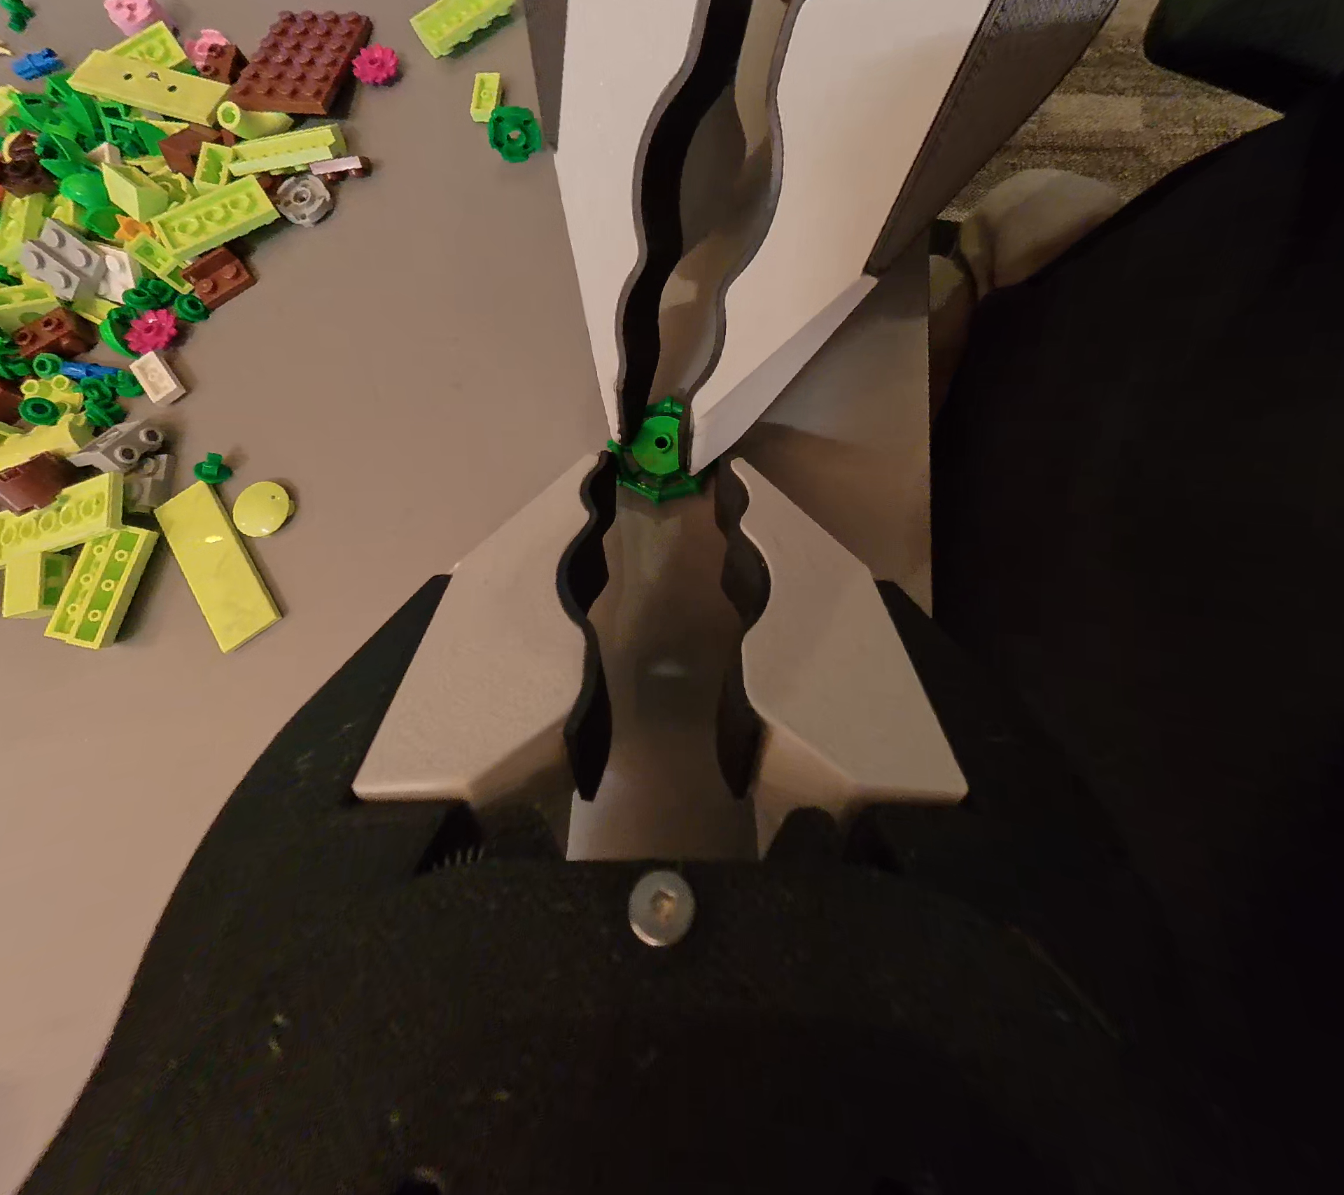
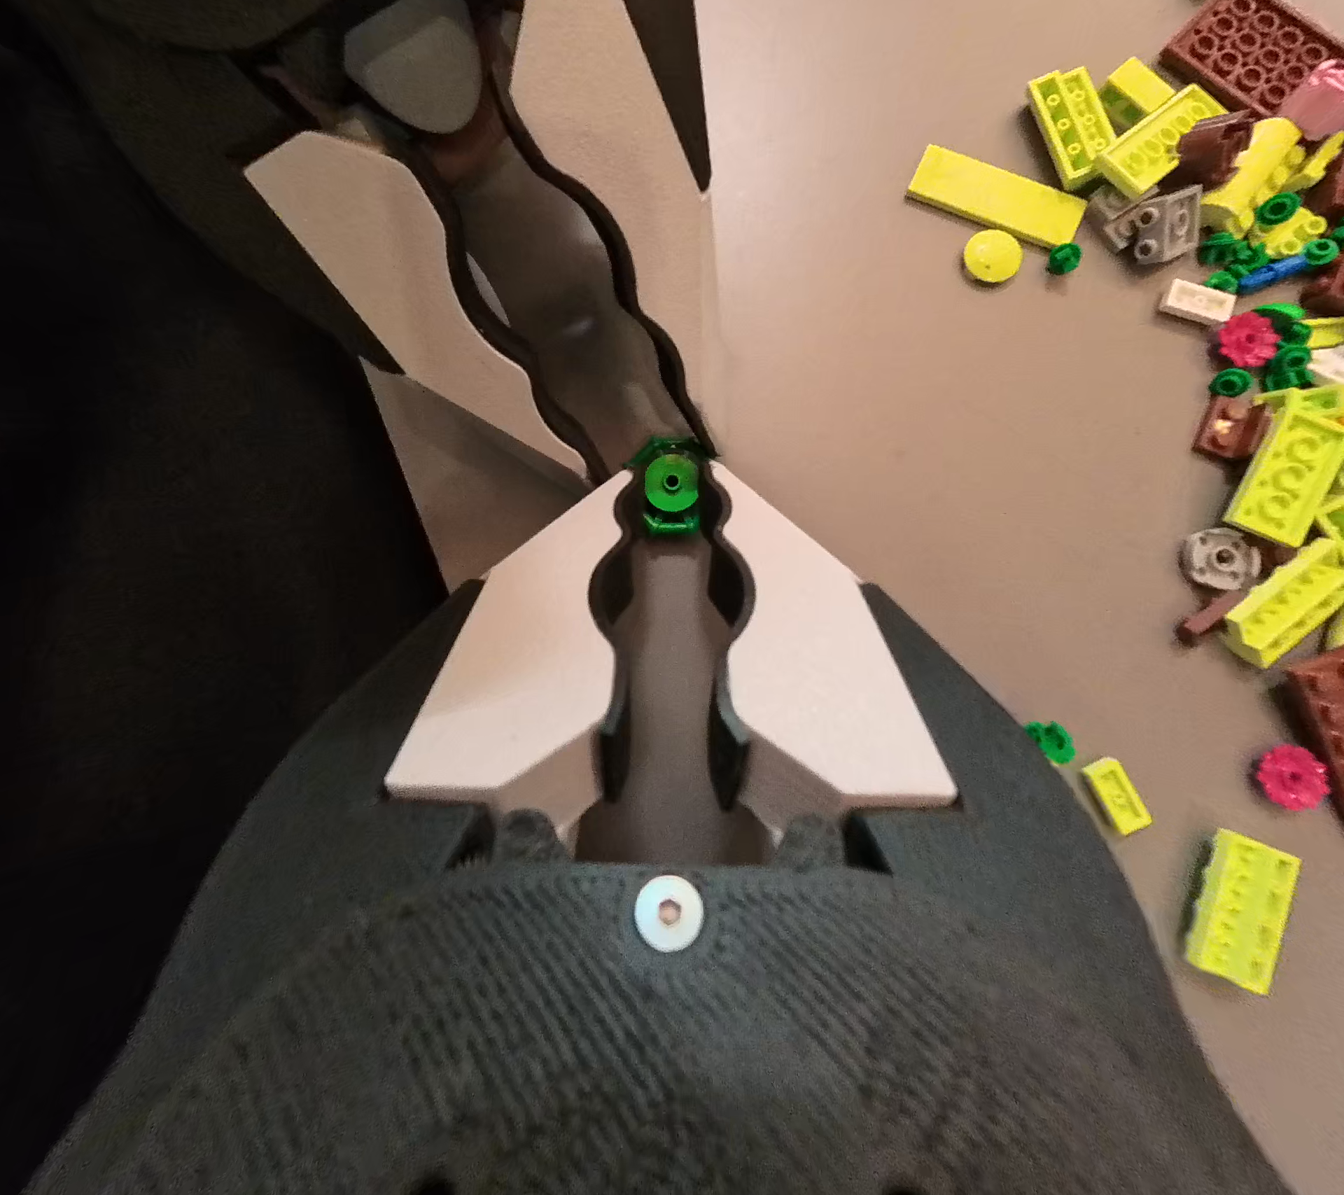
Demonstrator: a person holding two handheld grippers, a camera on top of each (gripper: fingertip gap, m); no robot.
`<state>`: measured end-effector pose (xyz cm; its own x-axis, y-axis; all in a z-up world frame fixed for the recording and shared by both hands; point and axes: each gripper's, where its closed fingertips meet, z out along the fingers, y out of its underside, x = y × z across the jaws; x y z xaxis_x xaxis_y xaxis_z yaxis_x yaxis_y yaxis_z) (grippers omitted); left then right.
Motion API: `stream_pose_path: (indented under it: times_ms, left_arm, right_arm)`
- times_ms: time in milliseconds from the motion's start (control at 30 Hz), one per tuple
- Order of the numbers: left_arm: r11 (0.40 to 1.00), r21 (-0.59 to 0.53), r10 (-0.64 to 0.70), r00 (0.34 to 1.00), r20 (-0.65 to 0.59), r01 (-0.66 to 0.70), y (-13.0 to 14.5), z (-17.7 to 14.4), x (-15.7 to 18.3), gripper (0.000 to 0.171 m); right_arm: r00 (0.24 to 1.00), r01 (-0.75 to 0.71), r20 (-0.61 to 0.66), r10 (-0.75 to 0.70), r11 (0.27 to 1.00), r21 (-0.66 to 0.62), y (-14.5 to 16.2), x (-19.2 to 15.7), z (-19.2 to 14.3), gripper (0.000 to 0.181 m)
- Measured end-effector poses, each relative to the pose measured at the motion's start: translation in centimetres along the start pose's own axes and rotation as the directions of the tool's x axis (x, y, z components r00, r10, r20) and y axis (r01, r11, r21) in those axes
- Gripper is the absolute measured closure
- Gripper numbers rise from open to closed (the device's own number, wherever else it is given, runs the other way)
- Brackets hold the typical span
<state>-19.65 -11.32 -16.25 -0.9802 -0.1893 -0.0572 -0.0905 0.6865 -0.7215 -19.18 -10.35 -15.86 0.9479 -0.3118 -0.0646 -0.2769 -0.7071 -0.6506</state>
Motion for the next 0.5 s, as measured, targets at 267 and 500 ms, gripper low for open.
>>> stream_pose_path:
  times_ms: [267,500]
  left_arm:
    - [1.000,-0.001,-0.008,1.000,-0.016,0.008,0.06,0.02,0.08,0.145]
    - [1.000,-0.004,-0.027,0.999,-0.024,0.027,0.14,0.04,0.05,0.146]
  right_arm:
    - [0.998,-0.056,-0.029,0.059,0.992,0.111,-0.12,0.03,-0.15,0.169]
    - [0.998,-0.021,-0.060,0.033,0.982,0.186,-0.33,-0.01,-0.41,0.169]
